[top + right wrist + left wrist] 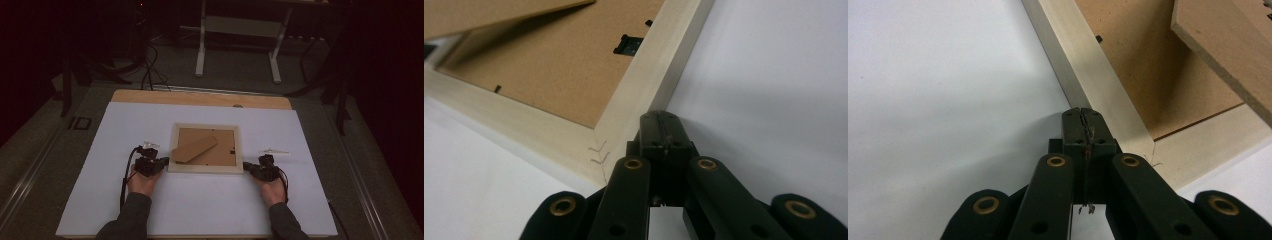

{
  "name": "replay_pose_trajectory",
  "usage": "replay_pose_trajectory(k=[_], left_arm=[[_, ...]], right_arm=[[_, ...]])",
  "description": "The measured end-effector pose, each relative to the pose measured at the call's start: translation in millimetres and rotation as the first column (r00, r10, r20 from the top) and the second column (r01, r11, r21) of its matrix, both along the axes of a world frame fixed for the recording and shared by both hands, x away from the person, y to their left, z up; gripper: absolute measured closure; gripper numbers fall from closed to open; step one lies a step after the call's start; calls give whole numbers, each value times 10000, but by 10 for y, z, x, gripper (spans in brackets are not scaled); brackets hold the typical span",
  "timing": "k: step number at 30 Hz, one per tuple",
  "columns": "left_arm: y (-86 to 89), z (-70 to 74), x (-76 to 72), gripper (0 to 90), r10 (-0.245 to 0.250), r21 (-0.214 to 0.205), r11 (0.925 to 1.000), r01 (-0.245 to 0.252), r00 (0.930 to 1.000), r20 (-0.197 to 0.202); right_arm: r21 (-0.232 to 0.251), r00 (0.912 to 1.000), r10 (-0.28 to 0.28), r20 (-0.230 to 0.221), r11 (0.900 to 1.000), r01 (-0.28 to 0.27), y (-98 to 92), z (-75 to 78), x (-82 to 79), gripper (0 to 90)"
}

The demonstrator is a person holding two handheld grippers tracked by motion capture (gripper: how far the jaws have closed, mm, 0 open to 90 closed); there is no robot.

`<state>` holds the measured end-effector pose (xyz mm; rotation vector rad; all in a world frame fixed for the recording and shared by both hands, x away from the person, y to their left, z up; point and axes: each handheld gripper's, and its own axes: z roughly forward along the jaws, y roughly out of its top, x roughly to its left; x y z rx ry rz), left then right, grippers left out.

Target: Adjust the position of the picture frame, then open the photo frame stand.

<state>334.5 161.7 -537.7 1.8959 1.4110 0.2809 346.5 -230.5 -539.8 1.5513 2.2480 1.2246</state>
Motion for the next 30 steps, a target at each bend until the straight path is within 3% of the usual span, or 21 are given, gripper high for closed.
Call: replay_pose_trajectory(k=[6,14,17,22,30], left_arm=[[6,9,-20,900,-138,-63,9999,138,9998,-109],[-32,16,-59,900,-452,36,9990,452,9989,-117],[-15,18,-53,837,-335,106,9994,335,9994,21],[32,34,-56,817,-44,350,9994,40,9999,103],[119,109,-76,780,290,161,9994,-297,9988,390]], right_arm=[[-435,9996,6,275,9991,6,21,19,-35,866],[-262,9995,-198,253,9994,204,-43,26,-39,861],[-172,9993,-145,341,9997,151,-58,44,-43,846],[-109,9992,-253,306,9996,257,-91,39,-46,845],[60,9979,-382,517,9993,379,-166,80,-59,827]])
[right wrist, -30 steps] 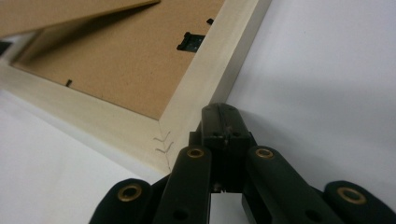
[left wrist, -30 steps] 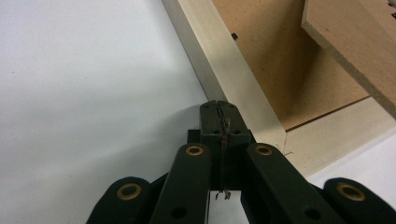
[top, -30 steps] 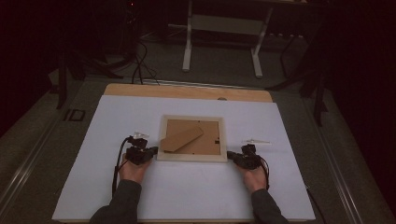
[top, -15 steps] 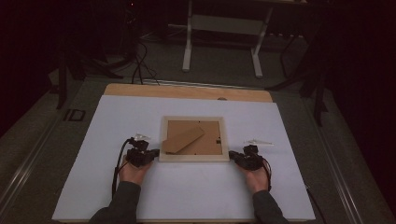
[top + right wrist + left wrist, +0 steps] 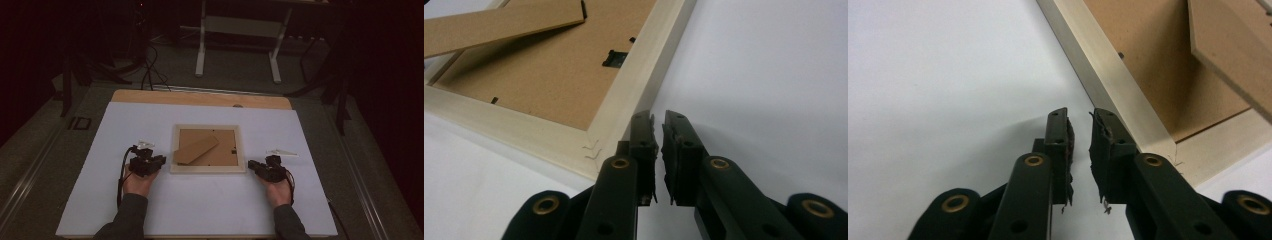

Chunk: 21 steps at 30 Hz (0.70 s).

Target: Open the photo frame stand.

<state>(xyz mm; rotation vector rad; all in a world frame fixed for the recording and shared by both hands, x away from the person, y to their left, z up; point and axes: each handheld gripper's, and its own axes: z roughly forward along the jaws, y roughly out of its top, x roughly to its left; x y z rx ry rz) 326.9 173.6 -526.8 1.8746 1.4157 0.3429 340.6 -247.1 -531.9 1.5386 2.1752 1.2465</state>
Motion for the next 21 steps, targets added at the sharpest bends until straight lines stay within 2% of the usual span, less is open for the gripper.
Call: replay_pose_trajectory(k=[6,11,16,21], left_arm=[[20,36,-7,747,9,-102,9999,-9,10000,19],[26,96,-30,679,78,-175,9998,-75,9998,190],[53,145,-42,589,159,-413,9990,-150,9996,218],[71,210,-47,553,73,-698,9975,-55,9997,243]], right_arm=[[155,9999,-120,13,9998,120,-47,3,-5,797],[228,9999,-102,100,9997,100,-67,24,-16,775],[299,9999,-53,118,9995,49,-82,38,-19,758],[349,9998,-25,219,9994,17,-90,70,-17,752]])
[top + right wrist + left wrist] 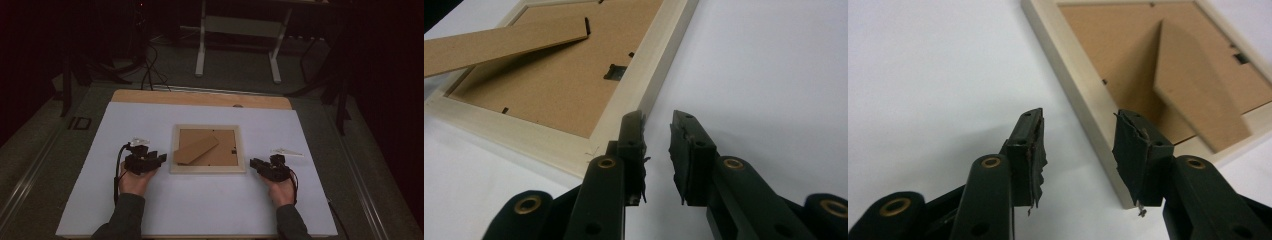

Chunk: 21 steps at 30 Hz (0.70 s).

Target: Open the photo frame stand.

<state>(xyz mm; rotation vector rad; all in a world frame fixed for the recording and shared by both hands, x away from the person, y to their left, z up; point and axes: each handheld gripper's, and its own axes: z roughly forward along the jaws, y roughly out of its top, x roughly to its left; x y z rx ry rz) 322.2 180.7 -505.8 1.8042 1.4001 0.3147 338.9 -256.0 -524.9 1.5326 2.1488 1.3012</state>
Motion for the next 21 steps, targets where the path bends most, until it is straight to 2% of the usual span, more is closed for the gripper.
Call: replay_pose_trajectory(k=[5,9,15,19,21], left_arm=[[19,114,3,554,-65,-330,9994,72,9998,205],[29,225,20,570,-66,-754,9971,98,9991,429],[-85,366,93,571,-533,-336,9979,556,9964,655],[-209,466,161,561,-951,138,9954,944,9925,770],[-267,519,206,537,-1202,282,9926,1185,9903,693]], right_arm=[[118,10000,-90,36,9999,89,-41,13,-5,741],[172,9999,-148,64,9997,147,-59,29,-14,733],[415,9999,-68,143,9991,62,-64,64,-23,723],[522,9997,-19,246,9986,6,-83,92,-35,711],[525,9998,-34,215,9986,22,-89,91,-32,711]])
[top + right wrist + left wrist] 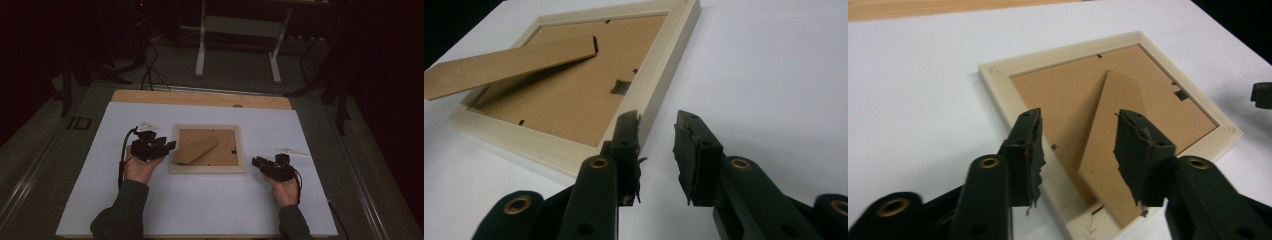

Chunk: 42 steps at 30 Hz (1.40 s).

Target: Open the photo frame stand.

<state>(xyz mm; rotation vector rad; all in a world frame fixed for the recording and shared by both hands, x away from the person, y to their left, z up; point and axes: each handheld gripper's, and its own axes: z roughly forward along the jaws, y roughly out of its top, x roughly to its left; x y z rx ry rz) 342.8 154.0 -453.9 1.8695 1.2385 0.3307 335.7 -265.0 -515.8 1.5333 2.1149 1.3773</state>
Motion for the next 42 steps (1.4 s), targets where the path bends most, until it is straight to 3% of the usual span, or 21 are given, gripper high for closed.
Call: replay_pose_trajectory(k=[2,9,11,16,24,28,32,37,42], left_arm=[[-40,33,66,544,-747,-280,9969,740,9969,-259],[-214,-3,253,495,-1706,96,9850,1721,9813,-892],[-257,-22,284,518,-1943,323,9797,1979,9766,-919],[-338,-64,384,513,-1948,402,9787,2013,9725,-1274],[-460,-154,530,378,-2213,507,9711,2332,9594,-1746],[-521,-228,602,314,-2328,481,9676,2478,9497,-2097],[-544,-283,649,307,-2559,371,9616,2719,9373,-2368],[-576,-338,680,301,-2597,367,9597,2786,9292,-2631],[-597,-374,710,306,-2884,202,9518,3061,9154,-2809]], right_arm=[[14,10000,14,-13,10000,-14,-1,-6,4,708],[-58,9999,92,-67,9999,-92,11,-33,16,700],[-58,9999,81,-121,9999,-82,7,-40,16,700],[12,9999,46,-144,10000,-46,-4,-47,14,696],[70,9999,23,-165,10000,-21,-21,-40,11,683],[99,9999,4,-161,10000,-3,-23,-37,12,677],[120,9999,4,-143,9999,-3,-25,-35,13,677],[188,9999,17,-165,9998,-14,-22,-35,10,674],[164,9998,40,-192,9999,-37,-15,-44,13,670]])
